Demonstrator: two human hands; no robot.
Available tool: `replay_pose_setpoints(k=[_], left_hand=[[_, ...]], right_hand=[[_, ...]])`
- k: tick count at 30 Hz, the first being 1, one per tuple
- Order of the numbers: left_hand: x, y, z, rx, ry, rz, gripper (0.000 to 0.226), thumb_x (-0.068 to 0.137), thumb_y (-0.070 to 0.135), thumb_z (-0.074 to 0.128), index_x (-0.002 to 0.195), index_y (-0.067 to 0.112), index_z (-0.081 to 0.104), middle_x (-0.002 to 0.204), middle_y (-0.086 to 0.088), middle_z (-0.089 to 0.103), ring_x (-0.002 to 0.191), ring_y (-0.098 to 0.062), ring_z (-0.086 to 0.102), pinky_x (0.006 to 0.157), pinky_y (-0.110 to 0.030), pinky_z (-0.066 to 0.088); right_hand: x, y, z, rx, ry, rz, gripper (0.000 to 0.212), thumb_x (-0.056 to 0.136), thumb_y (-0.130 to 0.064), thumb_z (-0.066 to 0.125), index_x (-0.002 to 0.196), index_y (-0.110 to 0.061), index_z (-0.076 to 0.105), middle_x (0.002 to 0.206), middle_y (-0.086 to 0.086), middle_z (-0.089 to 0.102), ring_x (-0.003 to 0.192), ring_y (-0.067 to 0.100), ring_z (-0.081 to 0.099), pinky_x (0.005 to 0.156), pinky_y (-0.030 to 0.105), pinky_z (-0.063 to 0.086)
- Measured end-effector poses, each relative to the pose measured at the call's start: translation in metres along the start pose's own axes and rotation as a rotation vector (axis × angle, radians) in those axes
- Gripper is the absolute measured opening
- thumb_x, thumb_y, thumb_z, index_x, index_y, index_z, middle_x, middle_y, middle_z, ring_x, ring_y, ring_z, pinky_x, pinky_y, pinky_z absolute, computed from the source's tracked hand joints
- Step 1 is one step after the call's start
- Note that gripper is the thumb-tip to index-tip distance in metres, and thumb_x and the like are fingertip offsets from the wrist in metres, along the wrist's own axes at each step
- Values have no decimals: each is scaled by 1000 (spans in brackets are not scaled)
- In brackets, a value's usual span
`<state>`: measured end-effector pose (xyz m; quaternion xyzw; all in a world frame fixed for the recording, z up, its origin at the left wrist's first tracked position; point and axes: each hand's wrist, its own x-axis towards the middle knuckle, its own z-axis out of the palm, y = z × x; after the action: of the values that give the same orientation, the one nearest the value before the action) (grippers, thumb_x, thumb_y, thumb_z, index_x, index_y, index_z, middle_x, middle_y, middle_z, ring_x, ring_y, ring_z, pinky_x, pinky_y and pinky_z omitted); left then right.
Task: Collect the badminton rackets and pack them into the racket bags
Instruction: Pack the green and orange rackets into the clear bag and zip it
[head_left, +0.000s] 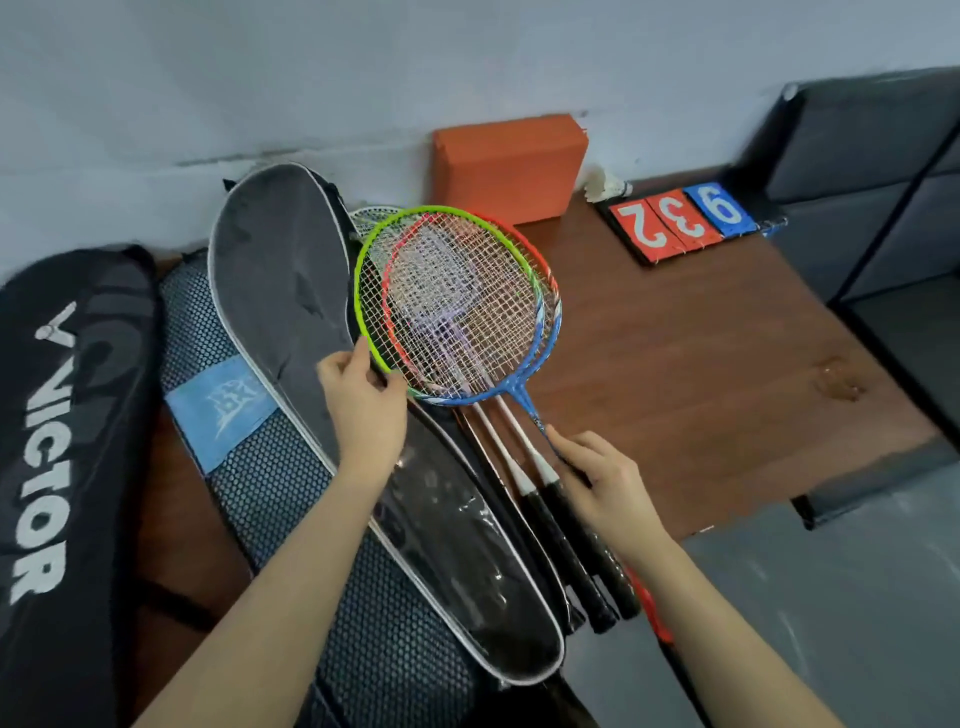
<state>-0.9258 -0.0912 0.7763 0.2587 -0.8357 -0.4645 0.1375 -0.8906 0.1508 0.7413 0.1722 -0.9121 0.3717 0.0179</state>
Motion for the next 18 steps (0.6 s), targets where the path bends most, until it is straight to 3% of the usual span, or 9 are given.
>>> replay_pose_setpoints(k=[3, 8, 11, 14, 18], left_hand=[[-1, 1, 6, 27, -44, 59, 54, 90, 8, 56, 140, 8, 37, 112, -2, 34, 71, 10, 40, 78, 1, 21], [-3, -4, 6, 39, -72, 114, 50, 90, 7, 53, 138, 10, 41, 111, -1, 37, 70, 1, 42, 76, -5, 26], [-2, -7, 5, 55, -83, 97, 49, 91, 9, 53, 138, 9, 41, 113, 0, 40, 73, -4, 41, 76, -5, 25], [-2, -8, 5, 51, -80, 76, 46, 91, 10, 53, 137, 10, 44, 119, -4, 46, 80, -6, 43, 76, -5, 25], [-1, -10, 7, 29, -46, 66, 43, 90, 10, 53, 133, 12, 49, 122, -6, 50, 87, -7, 47, 79, -7, 29]], right_hand=[[-2, 1, -4, 80, -19, 49, 44, 82, 4, 62, 121, -16, 63, 83, -3, 58, 77, 2, 52, 73, 5, 36], [2, -7, -10, 302, -168, 255, 49, 82, -3, 67, 124, -27, 59, 96, 3, 65, 77, 13, 54, 75, 22, 43], [0, -10, -10, 352, -226, 313, 49, 83, -6, 67, 126, -28, 56, 90, 5, 61, 71, 9, 46, 71, 21, 40], [-1, -8, -10, 375, -248, 297, 47, 83, -4, 67, 126, -20, 58, 73, -7, 46, 63, -1, 40, 66, 13, 35], [-4, -4, -16, 338, -283, 287, 45, 82, -2, 67, 122, -20, 61, 70, -8, 42, 61, -2, 40, 65, 13, 34]])
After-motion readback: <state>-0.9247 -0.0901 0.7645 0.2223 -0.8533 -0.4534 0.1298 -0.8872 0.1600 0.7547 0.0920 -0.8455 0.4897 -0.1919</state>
